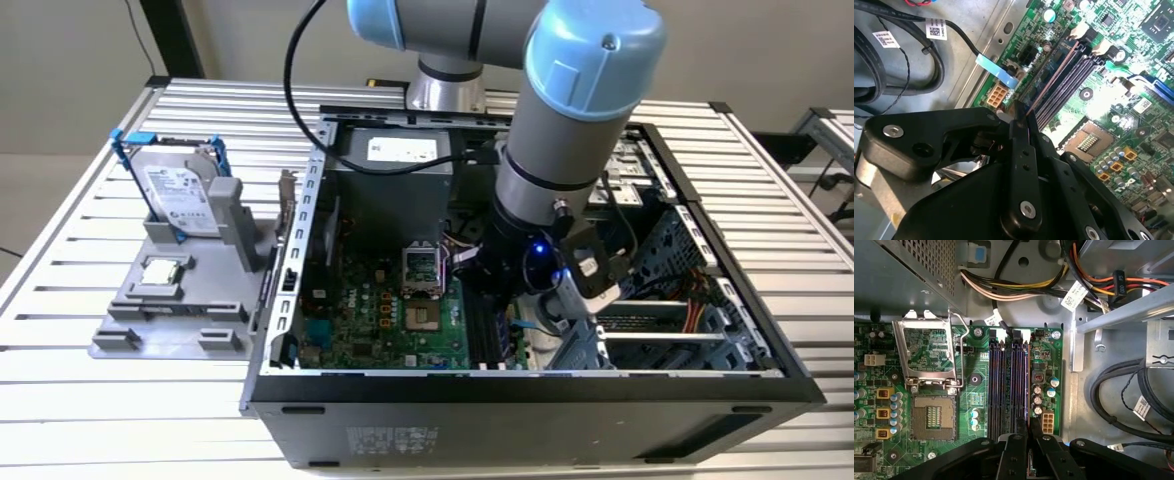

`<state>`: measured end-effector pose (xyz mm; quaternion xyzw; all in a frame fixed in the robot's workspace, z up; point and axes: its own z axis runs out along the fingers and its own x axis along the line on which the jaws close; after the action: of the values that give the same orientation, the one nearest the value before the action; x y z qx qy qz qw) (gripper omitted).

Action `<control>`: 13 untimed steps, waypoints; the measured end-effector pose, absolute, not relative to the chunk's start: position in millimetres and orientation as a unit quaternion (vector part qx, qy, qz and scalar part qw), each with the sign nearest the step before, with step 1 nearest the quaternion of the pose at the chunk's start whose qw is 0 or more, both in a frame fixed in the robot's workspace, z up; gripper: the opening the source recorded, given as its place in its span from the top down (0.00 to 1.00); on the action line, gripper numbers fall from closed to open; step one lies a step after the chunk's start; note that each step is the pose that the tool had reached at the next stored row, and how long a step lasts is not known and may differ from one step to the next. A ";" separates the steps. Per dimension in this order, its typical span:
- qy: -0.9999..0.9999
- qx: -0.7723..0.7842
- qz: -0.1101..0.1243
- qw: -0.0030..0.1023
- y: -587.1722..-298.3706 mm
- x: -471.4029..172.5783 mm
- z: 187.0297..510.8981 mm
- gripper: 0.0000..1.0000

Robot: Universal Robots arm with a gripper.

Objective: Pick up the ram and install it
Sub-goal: 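Insert the ram into the slot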

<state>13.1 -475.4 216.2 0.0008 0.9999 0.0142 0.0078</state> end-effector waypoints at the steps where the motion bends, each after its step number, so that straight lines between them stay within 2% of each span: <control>1: 1.000 0.001 0.014 0.008 -475.4 13.1 217.7 1.00; 13: 1.000 0.008 0.014 0.008 -475.5 10.8 221.8 1.00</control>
<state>10.8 -475.5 221.8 0.0082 0.9998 0.0138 0.0078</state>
